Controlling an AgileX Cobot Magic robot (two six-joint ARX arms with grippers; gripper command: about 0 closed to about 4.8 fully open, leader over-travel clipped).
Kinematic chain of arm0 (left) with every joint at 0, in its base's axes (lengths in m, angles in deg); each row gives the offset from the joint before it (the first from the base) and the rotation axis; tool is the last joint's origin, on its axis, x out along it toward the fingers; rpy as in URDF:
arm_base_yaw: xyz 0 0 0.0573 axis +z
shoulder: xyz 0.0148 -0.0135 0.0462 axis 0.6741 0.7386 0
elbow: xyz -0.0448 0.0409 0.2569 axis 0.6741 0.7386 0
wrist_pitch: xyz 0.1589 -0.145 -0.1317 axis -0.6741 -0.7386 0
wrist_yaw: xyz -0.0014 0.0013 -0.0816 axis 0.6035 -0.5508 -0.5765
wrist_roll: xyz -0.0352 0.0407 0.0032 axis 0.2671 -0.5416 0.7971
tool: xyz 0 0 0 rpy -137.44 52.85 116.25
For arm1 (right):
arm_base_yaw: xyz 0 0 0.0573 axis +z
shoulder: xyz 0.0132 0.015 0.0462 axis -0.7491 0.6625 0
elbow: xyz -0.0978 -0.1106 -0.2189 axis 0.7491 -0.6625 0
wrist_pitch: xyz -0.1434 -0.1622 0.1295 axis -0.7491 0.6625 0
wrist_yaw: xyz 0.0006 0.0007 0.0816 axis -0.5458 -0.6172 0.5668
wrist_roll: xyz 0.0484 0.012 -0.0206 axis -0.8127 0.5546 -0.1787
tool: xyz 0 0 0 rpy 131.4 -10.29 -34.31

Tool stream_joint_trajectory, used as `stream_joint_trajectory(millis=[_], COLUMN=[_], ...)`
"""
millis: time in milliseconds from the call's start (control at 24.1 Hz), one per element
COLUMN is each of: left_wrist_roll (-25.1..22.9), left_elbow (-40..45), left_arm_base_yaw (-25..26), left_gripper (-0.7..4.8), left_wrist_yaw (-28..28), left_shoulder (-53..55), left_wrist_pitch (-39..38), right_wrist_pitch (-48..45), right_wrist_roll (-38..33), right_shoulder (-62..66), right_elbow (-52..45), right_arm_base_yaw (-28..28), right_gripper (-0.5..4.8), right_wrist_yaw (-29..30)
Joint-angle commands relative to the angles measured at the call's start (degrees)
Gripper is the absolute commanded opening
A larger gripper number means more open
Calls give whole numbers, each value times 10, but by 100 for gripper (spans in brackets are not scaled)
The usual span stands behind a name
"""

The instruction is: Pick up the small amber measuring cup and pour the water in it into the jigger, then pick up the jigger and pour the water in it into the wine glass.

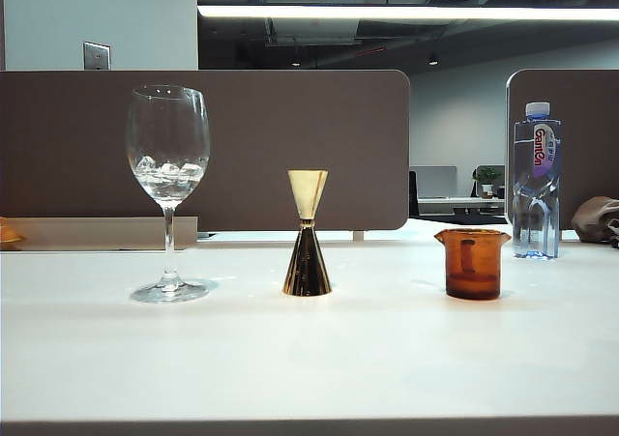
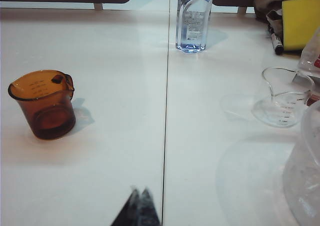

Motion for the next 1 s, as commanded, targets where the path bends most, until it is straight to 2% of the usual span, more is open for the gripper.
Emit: stream_joint_trajectory(millis=[41,83,166,249,664,996], left_wrist_roll=[3,3,3,0,-111,-128], left_elbow=[-66,-92,-115,-119,-122,-122], left_arm_base_yaw=[-47,-71,-102,-129,-262,-254], left_gripper=[-2,-2,-2,-2,-2,-2], left_wrist_yaw=[-36,-36,-37,-36,-51,-21], left_shoulder=[4,5,5,5,4,2], left_wrist_pitch=[-161,-223,-292,-325,-325,-325], right_wrist_pitch=[-5,-5,-5,-5,-5,-5], right_wrist_roll=[0,0,0,0,0,0], right_shoulder=[0,0,0,0,0,0], right_elbow=[-4,-4,-4,-4,-4,-4], right_arm_base_yaw=[0,0,0,0,0,0], right_gripper=[4,4,4,4,4,4], right_wrist_yaw=[0,0,0,0,0,0])
